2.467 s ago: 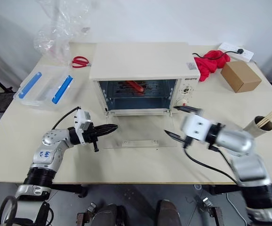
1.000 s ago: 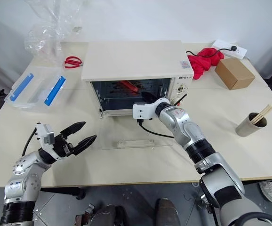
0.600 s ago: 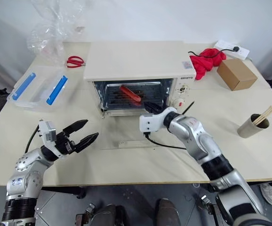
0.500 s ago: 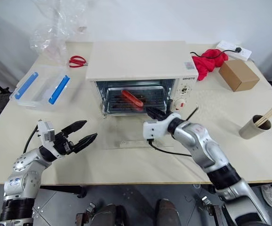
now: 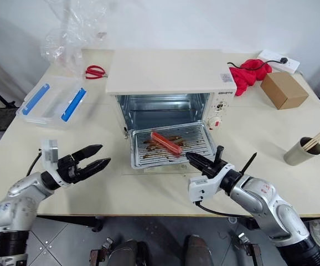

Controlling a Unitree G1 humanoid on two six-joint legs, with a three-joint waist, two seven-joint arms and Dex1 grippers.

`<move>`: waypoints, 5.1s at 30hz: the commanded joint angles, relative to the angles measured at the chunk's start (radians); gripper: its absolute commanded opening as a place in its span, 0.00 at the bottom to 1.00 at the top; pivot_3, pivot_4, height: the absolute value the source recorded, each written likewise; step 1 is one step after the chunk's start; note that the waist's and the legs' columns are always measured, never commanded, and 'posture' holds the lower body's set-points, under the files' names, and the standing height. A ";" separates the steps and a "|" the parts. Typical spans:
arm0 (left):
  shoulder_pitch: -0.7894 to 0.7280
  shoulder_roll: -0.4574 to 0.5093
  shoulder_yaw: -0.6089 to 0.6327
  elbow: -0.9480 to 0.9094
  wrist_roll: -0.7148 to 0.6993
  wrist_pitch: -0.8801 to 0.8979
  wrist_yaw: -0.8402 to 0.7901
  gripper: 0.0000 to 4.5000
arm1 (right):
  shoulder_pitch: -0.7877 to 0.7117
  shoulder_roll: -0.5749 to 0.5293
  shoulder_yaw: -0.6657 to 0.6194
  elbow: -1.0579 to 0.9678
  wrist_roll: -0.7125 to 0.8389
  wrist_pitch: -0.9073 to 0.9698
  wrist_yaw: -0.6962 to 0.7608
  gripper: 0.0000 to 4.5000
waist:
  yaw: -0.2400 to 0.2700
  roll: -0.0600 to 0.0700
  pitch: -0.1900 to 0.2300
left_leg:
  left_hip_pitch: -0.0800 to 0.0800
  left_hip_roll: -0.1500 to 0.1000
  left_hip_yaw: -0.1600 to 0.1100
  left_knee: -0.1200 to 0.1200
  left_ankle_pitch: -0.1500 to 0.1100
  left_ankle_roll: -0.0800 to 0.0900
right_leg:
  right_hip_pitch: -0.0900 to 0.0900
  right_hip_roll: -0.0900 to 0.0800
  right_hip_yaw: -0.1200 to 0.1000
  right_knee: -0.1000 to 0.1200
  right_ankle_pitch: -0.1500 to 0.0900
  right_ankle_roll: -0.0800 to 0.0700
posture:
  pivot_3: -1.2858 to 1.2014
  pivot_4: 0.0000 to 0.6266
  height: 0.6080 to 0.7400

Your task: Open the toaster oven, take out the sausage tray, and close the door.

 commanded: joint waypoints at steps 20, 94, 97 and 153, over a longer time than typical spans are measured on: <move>-0.360 -0.109 0.066 0.129 -0.730 0.850 0.834 0.82 | -0.119 0.018 0.002 -0.044 0.080 -0.089 0.102 0.00 | 0.000 -0.001 0.001 | 0.002 -0.001 -0.004 0.001 0.001 0.001 | 0.003 0.000 0.001 0.002 0.000 0.000 | 0.52 0.24 1.00; 0.313 -0.420 0.583 -0.068 -1.140 0.366 1.011 0.00 | -0.169 0.146 -0.144 0.573 0.891 0.155 0.614 0.01 | 0.000 -0.003 -0.001 | 0.014 -0.002 -0.004 0.000 -0.001 0.001 | 0.013 -0.001 0.005 -0.004 -0.003 -0.005 | 0.52 0.24 1.00; 0.293 -0.415 0.587 -0.067 -1.140 0.377 1.021 0.00 | -0.162 0.156 -0.160 0.516 0.920 0.152 0.621 0.01 | 0.000 -0.003 -0.001 | 0.014 -0.002 -0.004 0.000 -0.001 0.001 | 0.013 -0.001 0.005 -0.004 -0.003 -0.005 | 0.52 0.24 1.00; -0.266 -0.064 -0.262 0.413 -0.895 0.826 0.809 0.00 | 0.546 0.044 -0.657 -0.122 1.189 0.301 0.729 1.00 | 0.057 0.000 -0.002 | 0.015 -0.007 -0.006 -0.002 -0.007 0.005 | 0.019 -0.004 0.005 -0.012 -0.003 -0.004 | 0.52 0.24 1.00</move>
